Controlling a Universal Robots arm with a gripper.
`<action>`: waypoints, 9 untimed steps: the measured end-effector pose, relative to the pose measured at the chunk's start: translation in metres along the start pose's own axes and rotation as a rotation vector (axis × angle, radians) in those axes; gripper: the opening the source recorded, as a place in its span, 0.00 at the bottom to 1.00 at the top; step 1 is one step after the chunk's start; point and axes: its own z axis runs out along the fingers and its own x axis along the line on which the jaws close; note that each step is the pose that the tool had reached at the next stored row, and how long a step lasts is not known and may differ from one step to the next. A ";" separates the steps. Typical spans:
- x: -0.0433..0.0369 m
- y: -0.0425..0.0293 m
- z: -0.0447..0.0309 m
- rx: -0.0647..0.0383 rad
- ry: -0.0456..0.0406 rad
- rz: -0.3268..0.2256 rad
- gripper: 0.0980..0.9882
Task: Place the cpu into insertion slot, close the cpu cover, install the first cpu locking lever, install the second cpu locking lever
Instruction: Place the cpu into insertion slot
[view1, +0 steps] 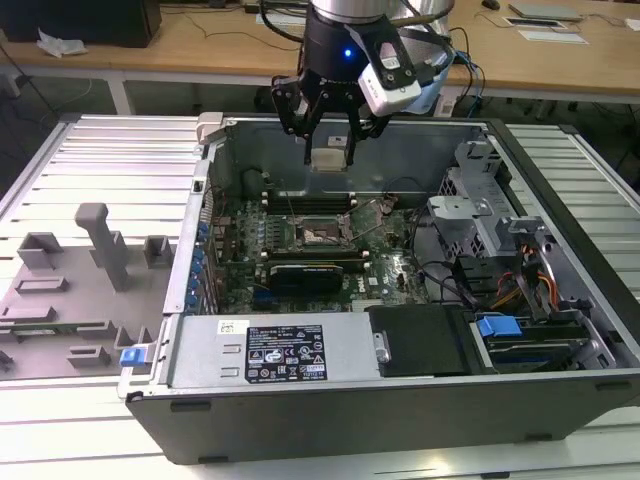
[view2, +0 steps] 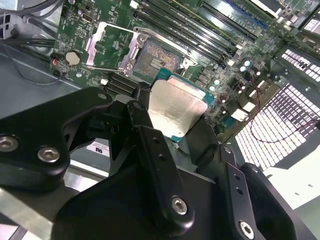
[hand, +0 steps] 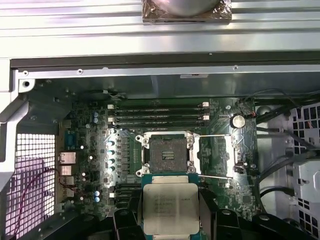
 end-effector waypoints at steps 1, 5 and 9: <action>0.0001 0.0005 0.0036 0.000 0.0000 0.000 0.50; 0.0001 0.0049 0.0173 0.000 0.0000 0.000 0.50; 0.0000 0.0065 0.0250 0.001 0.0000 0.000 0.50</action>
